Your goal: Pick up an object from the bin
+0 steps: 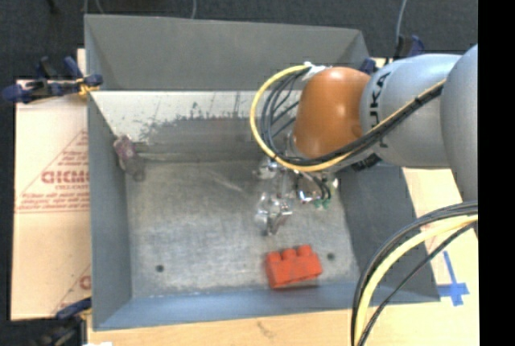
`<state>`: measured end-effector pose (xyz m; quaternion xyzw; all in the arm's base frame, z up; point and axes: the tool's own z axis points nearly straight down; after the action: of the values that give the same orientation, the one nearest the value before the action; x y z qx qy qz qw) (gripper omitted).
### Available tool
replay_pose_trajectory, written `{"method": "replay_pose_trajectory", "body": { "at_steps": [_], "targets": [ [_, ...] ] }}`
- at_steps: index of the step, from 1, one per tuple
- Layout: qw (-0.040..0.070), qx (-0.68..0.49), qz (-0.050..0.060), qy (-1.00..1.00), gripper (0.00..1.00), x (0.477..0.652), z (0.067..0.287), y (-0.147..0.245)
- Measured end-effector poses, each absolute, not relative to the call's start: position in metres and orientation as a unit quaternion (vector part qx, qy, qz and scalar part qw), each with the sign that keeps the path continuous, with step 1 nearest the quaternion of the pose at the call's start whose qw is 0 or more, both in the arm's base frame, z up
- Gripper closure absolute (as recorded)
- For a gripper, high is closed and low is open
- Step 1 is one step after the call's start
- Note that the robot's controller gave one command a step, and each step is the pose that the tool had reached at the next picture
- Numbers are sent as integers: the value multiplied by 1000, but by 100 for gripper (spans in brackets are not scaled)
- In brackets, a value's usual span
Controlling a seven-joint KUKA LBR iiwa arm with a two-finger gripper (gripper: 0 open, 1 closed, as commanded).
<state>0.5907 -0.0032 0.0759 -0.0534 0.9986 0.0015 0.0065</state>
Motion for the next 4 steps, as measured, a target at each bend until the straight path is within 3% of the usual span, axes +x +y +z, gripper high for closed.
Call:
{"method": "replay_pose_trajectory", "body": {
  "at_steps": [1, 2, 3, 4],
  "targets": [
    [6, -147, -1, 989, 0, 609, 174, -7],
    [7, -52, 0, 999, 0, 619, 116, -28],
    [0, -133, 0, 991, 0, 537, 111, 8],
    [5, -209, -1, 978, 0, 502, 89, -11]
  ]
}}
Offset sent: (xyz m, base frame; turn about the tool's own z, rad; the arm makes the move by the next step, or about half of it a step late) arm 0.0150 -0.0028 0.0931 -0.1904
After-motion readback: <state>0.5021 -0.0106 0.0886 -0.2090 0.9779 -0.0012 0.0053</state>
